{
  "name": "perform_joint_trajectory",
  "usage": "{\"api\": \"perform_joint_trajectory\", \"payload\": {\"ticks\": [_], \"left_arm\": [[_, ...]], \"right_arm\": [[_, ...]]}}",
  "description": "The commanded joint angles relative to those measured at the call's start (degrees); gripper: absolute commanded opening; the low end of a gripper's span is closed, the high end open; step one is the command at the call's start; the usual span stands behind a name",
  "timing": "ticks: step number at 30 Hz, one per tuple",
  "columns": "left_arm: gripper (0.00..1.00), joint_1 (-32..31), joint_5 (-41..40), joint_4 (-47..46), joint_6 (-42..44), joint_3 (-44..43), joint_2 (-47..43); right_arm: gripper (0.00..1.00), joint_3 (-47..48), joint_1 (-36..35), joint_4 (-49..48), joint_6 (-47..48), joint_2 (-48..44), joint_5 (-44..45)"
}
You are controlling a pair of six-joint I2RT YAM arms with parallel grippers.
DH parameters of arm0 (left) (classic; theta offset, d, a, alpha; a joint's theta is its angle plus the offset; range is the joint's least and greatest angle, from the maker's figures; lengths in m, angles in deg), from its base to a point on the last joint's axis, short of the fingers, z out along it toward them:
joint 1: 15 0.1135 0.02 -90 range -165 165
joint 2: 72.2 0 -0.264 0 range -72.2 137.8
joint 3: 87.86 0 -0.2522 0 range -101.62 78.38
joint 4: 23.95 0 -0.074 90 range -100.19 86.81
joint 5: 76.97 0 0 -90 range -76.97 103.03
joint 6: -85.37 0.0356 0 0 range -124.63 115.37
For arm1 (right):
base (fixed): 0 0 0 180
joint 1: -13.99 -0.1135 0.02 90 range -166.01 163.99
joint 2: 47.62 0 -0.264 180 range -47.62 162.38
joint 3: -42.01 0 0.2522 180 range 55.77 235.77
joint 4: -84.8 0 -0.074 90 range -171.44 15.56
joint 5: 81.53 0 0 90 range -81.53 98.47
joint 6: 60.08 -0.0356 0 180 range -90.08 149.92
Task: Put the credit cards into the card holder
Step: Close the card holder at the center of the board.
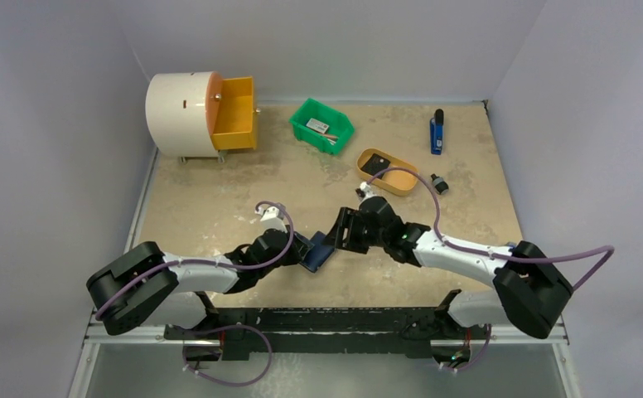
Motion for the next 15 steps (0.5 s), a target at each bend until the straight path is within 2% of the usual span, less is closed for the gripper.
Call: {"api": "perform_joint_trajectory", "payload": {"ticks": [1, 8, 15], "left_arm": [[0.0, 0.2, -2.2, 5.1, 0.0, 1.7, 1.5], [0.0, 0.2, -2.7, 4.9, 0.0, 1.6, 1.8], [0.0, 0.2, -3.2, 4.4, -0.6, 1.9, 2.2]], "right_arm": [[0.62, -6.4, 0.1, -9.4, -9.2, -0.6, -0.5], [0.62, -9.7, 0.3, -16.9, -14.2, 1.6, -1.6], [0.61, -15.9, 0.6, -31.7, -23.5, 6.3, -3.4]]}}
